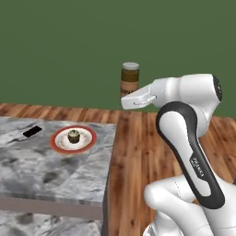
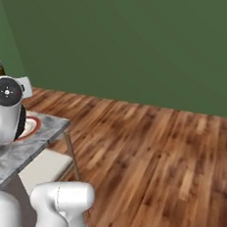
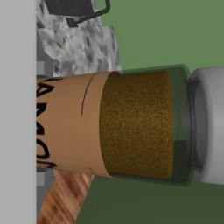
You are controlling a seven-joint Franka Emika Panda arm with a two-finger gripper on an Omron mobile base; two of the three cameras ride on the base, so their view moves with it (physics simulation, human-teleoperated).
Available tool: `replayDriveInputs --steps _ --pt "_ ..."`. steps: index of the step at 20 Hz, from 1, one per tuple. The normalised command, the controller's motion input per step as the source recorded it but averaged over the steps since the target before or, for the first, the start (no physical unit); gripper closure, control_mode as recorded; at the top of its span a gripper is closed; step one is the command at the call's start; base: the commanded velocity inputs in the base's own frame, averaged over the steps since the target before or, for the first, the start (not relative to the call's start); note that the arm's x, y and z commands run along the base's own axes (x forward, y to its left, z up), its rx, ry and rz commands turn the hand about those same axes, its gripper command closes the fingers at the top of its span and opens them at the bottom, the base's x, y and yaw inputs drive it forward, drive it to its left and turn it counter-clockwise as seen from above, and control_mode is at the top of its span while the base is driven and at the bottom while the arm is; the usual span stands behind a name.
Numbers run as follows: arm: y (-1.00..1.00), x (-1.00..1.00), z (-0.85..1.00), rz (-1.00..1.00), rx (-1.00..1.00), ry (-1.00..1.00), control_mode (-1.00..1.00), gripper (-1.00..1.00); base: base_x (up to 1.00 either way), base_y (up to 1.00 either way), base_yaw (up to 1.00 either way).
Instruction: Take the cinnamon bottle from the cabinet and place it on the dining table, next to the plate with the cupcake. Then take the chocolate from the dining counter and place it on the cupcake plate.
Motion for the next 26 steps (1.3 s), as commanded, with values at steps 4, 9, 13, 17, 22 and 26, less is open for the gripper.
replayDriveInputs --steps 4,9,13,17,22,26 --pt "0.0 0.0 0.0 0.0 0.0 0.0 1.0 1.0 0.88 -0.06 0.0" --pt "0.0 0.0 0.0 0.0 0.0 0.0 1.0 1.0 0.88 -0.12 0.0" --pt "0.0 0.0 0.0 0.0 0.0 0.0 1.0 1.0 0.91 -0.12 0.01" --pt "0.0 0.0 0.0 0.0 0.0 0.0 1.0 1.0 0.89 -0.06 0.14" --pt "0.0 0.0 0.0 0.0 0.0 0.0 1.0 1.0 0.82 -0.06 0.29" --pt "0.0 0.0 0.0 0.0 0.0 0.0 1.0 1.0 0.68 -0.05 0.49"
